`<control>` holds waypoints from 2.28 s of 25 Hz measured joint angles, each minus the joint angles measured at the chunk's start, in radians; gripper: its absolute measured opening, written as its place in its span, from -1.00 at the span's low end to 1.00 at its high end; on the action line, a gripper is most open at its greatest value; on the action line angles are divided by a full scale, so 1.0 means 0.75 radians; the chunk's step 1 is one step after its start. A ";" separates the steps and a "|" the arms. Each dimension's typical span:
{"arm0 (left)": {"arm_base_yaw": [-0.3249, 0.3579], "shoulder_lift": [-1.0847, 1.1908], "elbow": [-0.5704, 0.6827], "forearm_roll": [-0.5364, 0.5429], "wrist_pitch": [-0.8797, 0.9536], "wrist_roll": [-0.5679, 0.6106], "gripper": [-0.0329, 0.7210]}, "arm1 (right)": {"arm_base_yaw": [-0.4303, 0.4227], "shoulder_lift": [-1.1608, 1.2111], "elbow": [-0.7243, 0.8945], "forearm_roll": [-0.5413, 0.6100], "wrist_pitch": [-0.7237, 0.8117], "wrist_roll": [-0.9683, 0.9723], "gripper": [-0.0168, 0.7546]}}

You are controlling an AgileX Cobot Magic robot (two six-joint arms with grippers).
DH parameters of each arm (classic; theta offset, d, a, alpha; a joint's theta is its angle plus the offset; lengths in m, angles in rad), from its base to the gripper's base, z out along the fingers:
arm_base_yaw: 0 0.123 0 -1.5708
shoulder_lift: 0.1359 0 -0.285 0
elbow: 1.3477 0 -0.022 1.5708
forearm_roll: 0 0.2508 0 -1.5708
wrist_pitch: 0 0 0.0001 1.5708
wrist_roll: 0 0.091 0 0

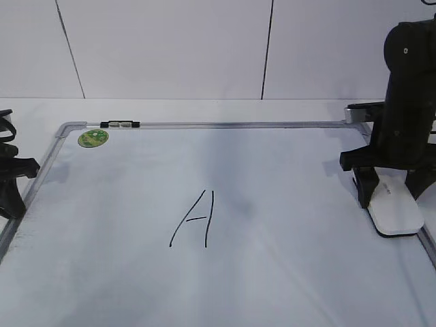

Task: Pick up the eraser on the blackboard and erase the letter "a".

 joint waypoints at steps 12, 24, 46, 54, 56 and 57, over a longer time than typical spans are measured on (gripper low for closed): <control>0.000 0.000 0.000 -0.002 0.000 0.000 -0.88 | 0.000 0.017 0.000 0.000 -0.003 -0.007 0.73; 0.000 0.000 0.000 -0.002 0.000 0.000 -0.88 | 0.000 0.017 -0.121 0.000 -0.003 -0.010 0.74; 0.000 0.000 0.000 0.009 -0.002 -0.006 -0.66 | 0.000 -0.205 -0.141 0.015 0.008 -0.010 0.58; 0.000 -0.064 0.000 0.070 -0.002 -0.028 -0.25 | 0.000 -0.213 -0.141 0.039 0.010 -0.010 0.58; 0.000 -0.098 0.000 0.079 -0.002 -0.028 -0.23 | 0.000 -0.213 -0.141 0.039 0.010 -0.010 0.58; 0.000 -0.115 0.000 0.081 -0.002 -0.028 -0.23 | 0.000 -0.213 -0.141 0.043 0.010 -0.010 0.58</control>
